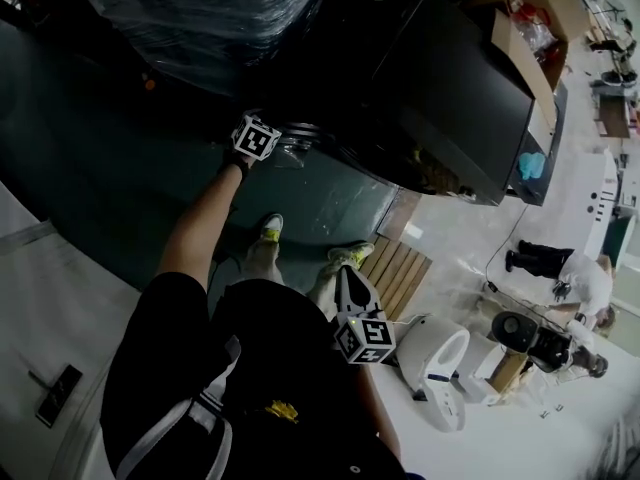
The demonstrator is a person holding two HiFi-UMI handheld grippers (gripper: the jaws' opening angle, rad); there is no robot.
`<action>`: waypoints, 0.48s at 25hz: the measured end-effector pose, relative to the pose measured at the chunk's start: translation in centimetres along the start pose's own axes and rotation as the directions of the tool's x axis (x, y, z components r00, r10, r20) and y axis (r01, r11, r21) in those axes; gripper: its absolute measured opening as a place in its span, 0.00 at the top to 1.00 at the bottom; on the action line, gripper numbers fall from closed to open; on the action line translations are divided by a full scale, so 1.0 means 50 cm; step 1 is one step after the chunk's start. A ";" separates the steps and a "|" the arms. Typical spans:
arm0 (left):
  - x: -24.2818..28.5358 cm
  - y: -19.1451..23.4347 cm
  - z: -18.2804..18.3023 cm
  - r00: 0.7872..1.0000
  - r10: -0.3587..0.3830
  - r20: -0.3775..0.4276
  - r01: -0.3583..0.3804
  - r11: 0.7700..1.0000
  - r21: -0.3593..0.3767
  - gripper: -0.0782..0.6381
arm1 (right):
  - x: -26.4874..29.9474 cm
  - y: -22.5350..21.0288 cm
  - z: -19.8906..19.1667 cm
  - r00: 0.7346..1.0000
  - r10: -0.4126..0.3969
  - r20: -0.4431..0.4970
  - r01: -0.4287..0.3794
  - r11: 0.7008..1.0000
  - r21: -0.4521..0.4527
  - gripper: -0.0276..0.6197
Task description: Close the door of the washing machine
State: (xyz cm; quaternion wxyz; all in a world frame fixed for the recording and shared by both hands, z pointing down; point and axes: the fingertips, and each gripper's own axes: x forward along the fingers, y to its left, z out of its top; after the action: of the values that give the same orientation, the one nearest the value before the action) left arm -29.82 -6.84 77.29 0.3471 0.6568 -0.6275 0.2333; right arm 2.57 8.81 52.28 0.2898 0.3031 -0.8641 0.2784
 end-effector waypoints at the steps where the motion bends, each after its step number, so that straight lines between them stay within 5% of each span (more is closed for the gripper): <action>1: 0.007 0.012 -0.010 1.000 0.009 -0.013 -0.009 1.000 -0.018 0.52 | 0.001 0.001 -0.005 1.000 -0.002 -0.009 0.002 1.000 0.002 0.92; 4: -0.002 0.049 -0.028 0.996 0.058 -0.065 -0.062 0.995 -0.073 0.52 | 0.005 0.002 -0.019 1.000 -0.003 -0.029 0.002 1.000 -0.010 0.92; 9: -0.003 0.049 -0.025 0.999 0.029 -0.036 -0.034 0.988 -0.149 0.58 | 0.008 0.000 -0.020 1.000 -0.001 -0.029 0.001 1.000 -0.003 0.92; 12: -0.010 0.040 -0.032 0.999 0.009 -0.047 -0.015 0.992 -0.126 0.58 | 0.008 0.003 -0.017 1.000 0.005 -0.027 -0.005 1.000 0.003 0.92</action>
State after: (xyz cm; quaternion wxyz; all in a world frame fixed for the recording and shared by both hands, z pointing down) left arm -31.64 -5.27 78.27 0.4010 0.6242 -0.6366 0.2105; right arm 2.47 9.33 53.06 0.3001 0.2975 -0.8605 0.2845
